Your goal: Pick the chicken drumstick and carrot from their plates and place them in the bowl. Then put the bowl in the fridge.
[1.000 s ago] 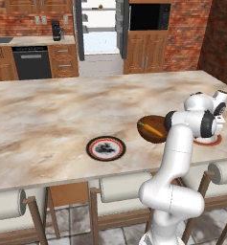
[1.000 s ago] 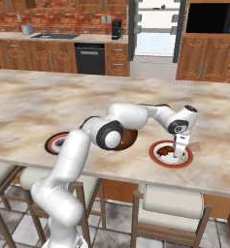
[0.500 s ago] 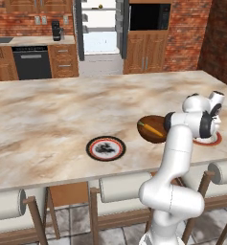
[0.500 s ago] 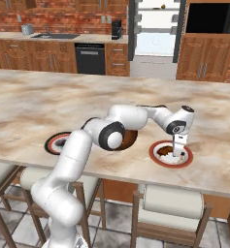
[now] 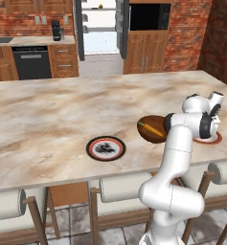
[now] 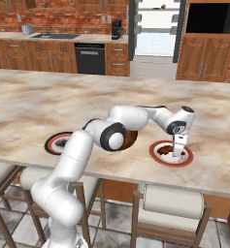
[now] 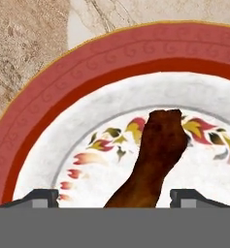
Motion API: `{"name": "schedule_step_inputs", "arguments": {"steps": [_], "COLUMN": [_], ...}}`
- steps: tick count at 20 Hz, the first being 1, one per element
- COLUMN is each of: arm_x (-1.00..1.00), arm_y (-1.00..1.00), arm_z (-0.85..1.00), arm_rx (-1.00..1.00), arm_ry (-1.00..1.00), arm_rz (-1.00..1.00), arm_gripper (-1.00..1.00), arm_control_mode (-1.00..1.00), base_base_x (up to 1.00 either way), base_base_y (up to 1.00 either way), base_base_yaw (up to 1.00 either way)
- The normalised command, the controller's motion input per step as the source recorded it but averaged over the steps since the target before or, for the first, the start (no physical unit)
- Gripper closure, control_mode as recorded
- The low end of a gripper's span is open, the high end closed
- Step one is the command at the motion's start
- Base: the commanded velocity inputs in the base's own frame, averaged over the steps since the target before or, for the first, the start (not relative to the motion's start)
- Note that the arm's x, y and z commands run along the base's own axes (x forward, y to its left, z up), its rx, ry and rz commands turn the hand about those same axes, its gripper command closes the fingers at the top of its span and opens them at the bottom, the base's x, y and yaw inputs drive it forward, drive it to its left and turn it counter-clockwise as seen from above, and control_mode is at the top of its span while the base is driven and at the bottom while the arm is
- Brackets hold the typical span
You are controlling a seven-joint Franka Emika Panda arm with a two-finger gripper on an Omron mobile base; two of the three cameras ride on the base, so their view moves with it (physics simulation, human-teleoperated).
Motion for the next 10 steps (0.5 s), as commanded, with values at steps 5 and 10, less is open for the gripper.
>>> {"name": "schedule_step_inputs", "arguments": {"steps": [5, 10], "arm_x": [-0.29, -0.20], "arm_y": [0.05, 0.17], "arm_z": [-0.07, 0.14], "arm_rx": [0.00, 0.00], "arm_ry": [0.00, 0.00], "arm_rz": [-0.03, -0.03], "arm_gripper": [1.00, 1.00], "arm_control_mode": [-1.00, -1.00], "base_base_x": [0.00, 0.00], "base_base_y": [0.00, 0.00], "base_base_yaw": [0.00, 0.00]}}
